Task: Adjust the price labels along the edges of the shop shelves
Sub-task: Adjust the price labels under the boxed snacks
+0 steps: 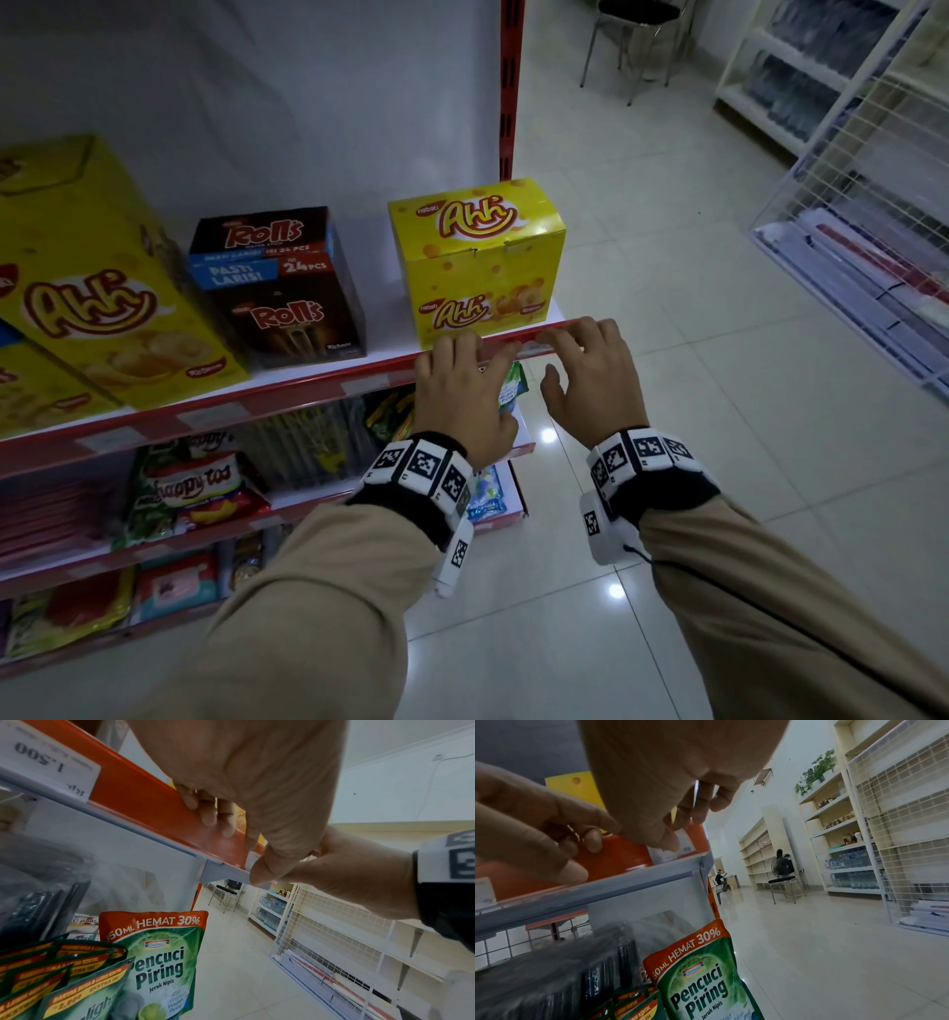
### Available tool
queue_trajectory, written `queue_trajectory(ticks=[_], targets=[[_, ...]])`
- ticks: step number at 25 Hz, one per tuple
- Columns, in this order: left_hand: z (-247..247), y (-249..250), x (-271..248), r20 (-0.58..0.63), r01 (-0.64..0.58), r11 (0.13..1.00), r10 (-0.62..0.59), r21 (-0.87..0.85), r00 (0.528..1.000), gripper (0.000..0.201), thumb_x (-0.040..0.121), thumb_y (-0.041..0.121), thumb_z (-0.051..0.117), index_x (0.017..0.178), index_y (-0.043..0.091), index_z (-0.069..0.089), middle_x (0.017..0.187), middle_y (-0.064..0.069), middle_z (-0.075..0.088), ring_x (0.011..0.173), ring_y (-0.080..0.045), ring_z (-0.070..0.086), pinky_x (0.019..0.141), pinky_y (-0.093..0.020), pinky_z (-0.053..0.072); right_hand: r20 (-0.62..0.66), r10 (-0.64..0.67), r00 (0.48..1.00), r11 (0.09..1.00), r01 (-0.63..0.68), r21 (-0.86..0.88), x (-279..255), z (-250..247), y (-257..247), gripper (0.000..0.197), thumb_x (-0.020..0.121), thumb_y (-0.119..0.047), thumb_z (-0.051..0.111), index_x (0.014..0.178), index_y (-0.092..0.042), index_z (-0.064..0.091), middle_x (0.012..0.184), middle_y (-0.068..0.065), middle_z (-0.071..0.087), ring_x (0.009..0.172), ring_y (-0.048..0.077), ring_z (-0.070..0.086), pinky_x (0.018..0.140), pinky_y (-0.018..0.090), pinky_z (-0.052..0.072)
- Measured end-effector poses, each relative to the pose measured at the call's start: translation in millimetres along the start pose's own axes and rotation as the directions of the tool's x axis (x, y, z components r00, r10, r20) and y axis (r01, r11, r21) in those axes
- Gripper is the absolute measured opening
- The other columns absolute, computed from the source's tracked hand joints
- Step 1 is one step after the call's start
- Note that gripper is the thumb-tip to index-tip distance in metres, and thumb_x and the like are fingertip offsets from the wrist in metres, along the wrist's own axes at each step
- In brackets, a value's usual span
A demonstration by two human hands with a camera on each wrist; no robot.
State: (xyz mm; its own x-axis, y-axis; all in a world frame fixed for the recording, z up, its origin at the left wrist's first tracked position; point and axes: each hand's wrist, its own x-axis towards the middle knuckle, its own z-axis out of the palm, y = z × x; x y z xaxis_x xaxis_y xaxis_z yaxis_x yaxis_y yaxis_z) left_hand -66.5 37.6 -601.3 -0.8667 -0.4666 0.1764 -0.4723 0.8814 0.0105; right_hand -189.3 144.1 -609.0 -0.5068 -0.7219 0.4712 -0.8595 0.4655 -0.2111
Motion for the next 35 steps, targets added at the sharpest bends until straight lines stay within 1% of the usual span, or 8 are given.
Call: queue_trajectory(ticks=[10,14,21,24,28,31,33,35], targets=[[3.6,-3.5,-1.7,-0.034,0.000,0.999,-0.001,-0.040,0.999,0.061,0.073,0.048,0.058,0.129,0.029,0.043,0.115,-0.005,0.042,0.107,-0.028,0.039,0.086,-0.040,0.033,0.232,0.013,0.973,0.989,0.022,-0.147,21.7,-14.1,2.0,0.020,0.086,-0.015,0.055,0.103,-0.012,0.063,0.101,0.009,0.059,0.095,0.031,0.049,0.073,0.041,0.040],[0.9,-9.4,2.0,-0.056,-0.005,0.989,-0.003,-0.145,0.998,0.046,0.080,0.048,0.057,0.116,0.021,0.052,0.113,-0.004,0.047,0.106,-0.027,0.040,0.085,-0.039,0.033,0.131,0.108,0.985,0.968,-0.135,0.212,32.6,-22.9,5.5,0.012,0.086,-0.009,0.057,0.092,-0.014,0.066,0.093,0.005,0.064,0.090,0.027,0.055,0.074,0.041,0.046],[1.0,-17.2,5.3,-0.151,0.034,0.843,-0.136,-0.536,0.979,0.032,0.096,0.041,0.047,0.109,0.019,0.065,0.105,-0.004,0.059,0.103,-0.027,0.047,0.087,-0.037,0.036,0.337,0.498,0.799,0.207,-0.487,0.848,23.1,-12.9,-21.8,0.025,0.082,0.006,0.066,0.104,-0.005,0.060,0.090,0.018,0.068,0.082,0.028,0.069,0.073,0.037,0.058],[1.2,-15.8,5.5,-0.127,0.064,0.825,-0.162,-0.561,0.979,0.029,0.095,0.041,0.050,0.102,0.019,0.067,0.101,-0.005,0.059,0.103,-0.028,0.045,0.086,-0.035,0.034,0.366,0.486,0.794,0.126,-0.478,0.870,12.1,-2.1,-33.2,0.029,0.081,0.002,0.069,0.109,0.002,0.060,0.090,0.019,0.067,0.083,0.024,0.067,0.077,0.033,0.056],[0.0,-17.7,5.6,-0.091,0.071,0.836,-0.143,-0.545,0.986,0.020,0.094,0.033,0.055,0.097,0.017,0.065,0.102,-0.007,0.056,0.103,-0.029,0.042,0.084,-0.035,0.032,0.324,0.468,0.822,0.221,-0.464,0.858,8.0,-0.8,-36.7,0.028,0.082,-0.002,0.069,0.109,-0.004,0.062,0.088,0.010,0.068,0.083,0.017,0.066,0.076,0.028,0.053],[-4.5,-19.2,5.1,-0.072,0.055,0.864,-0.105,-0.500,0.992,0.017,0.094,0.032,0.054,0.097,0.018,0.064,0.100,-0.004,0.053,0.102,-0.028,0.041,0.084,-0.036,0.033,0.142,0.277,0.950,0.601,-0.287,0.746,13.2,-16.1,-30.6,0.029,0.084,-0.009,0.066,0.110,-0.022,0.064,0.087,-0.005,0.066,0.082,0.005,0.062,0.067,0.013,0.045],[-7.5,-19.9,5.0,-0.049,0.041,0.906,-0.068,-0.420,0.996,0.018,0.094,0.034,0.053,0.099,0.020,0.063,0.102,-0.004,0.051,0.102,-0.026,0.040,0.084,-0.036,0.032,0.144,0.092,0.985,0.855,-0.152,0.496,20.8,-24.2,-24.3,0.024,0.085,-0.010,0.063,0.105,-0.022,0.067,0.089,-0.003,0.068,0.086,0.014,0.061,0.071,0.023,0.047],[-9.8,-21.1,5.3,-0.041,0.022,0.932,-0.039,-0.363,0.998,0.019,0.094,0.035,0.052,0.101,0.020,0.061,0.104,-0.003,0.051,0.103,-0.025,0.041,0.085,-0.035,0.032,0.209,0.031,0.977,0.938,-0.101,0.331,27.4,-29.1,-19.0,0.017,0.086,-0.009,0.060,0.096,-0.018,0.070,0.090,0.002,0.071,0.086,0.024,0.061,0.074,0.035,0.048]])
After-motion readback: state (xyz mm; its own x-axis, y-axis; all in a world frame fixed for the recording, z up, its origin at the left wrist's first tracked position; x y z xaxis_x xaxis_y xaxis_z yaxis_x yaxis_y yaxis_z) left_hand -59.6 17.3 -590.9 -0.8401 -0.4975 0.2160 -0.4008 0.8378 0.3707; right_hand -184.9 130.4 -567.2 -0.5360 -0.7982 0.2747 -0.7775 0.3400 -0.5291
